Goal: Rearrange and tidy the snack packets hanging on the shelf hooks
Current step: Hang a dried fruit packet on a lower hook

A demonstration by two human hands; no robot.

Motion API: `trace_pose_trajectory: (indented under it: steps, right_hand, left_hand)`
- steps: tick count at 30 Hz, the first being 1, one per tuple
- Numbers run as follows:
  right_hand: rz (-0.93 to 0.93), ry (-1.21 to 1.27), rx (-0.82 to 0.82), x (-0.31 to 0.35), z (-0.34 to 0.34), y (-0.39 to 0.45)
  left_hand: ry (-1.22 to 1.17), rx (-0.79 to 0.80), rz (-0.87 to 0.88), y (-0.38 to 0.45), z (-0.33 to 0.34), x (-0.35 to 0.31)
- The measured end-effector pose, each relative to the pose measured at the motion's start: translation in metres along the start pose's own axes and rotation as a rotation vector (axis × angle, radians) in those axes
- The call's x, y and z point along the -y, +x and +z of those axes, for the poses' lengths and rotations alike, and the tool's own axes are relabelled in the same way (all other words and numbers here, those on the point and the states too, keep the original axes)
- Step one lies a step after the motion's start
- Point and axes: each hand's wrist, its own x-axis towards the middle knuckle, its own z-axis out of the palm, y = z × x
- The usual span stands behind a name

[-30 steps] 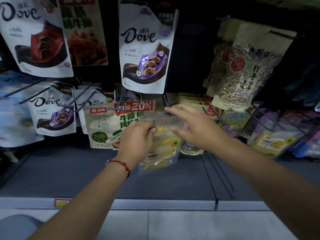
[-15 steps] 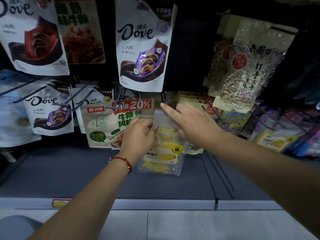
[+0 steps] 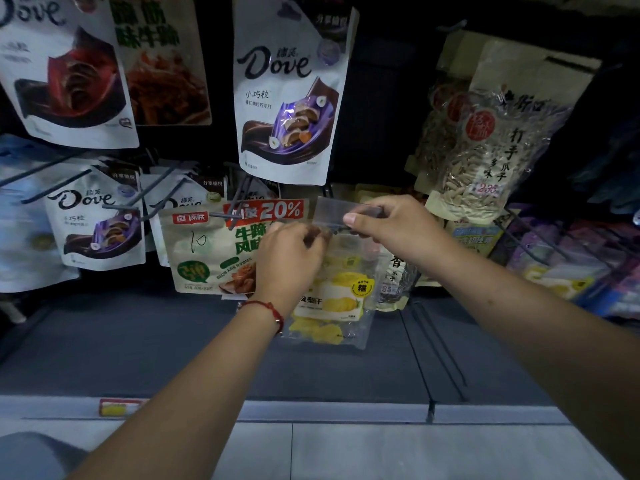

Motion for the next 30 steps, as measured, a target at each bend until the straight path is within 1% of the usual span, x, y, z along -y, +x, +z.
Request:
trace_pose_trajectory:
  steps: [3, 6, 10, 12, 14, 16, 19, 21, 25, 30]
  right_hand:
    - [0.018, 0.026, -0.012, -0.001, 0.002, -0.001]
    - [0.021, 0.020, -0.024, -0.003, 0.003, -0.002]
    - [0.016, 0.020, -0.026, -0.004, 0.002, -0.002]
    - [0.018, 0.015, -0.022, -0.005, 0.002, -0.003]
    - [-0.002, -0.013, -0.026, -0.006, 0.003, -0.006]
    - [-0.037, -0.038, -0.036, -0.007, 0.006, -0.011]
    - [-0.087, -0.051, -0.023, -0.010, 0.011, -0.022]
    - [-0.088, -0.059, -0.020, -0.012, 0.011, -0.027]
    - [-0.069, -0.036, -0.018, -0.011, 0.011, -0.030]
    - [-0.064, -0.056, 0.012, -0.007, 0.007, -0.032]
  left_hand:
    - [0.006, 0.019, 0.012, 0.003, 0.002, 0.005]
    - [-0.006, 0.005, 0.010, 0.005, 0.003, 0.006]
    - [-0.059, 0.004, -0.087, 0.009, 0.012, 0.013]
    - [-0.059, 0.006, -0.091, 0.007, 0.015, 0.013]
    - [0.026, -0.029, -0.033, 0.005, 0.015, 0.011]
    - [0.162, -0.058, 0.032, 0.005, 0.014, 0.011]
    - [0.276, -0.048, 0.082, 0.004, 0.017, 0.020]
    - [0.323, 0.027, 0.111, -0.002, 0.019, 0.028]
    - [0.502, 0.190, 0.124, -0.018, 0.016, 0.042]
    - [0.596, 0.231, 0.152, -0.042, 0.005, 0.053]
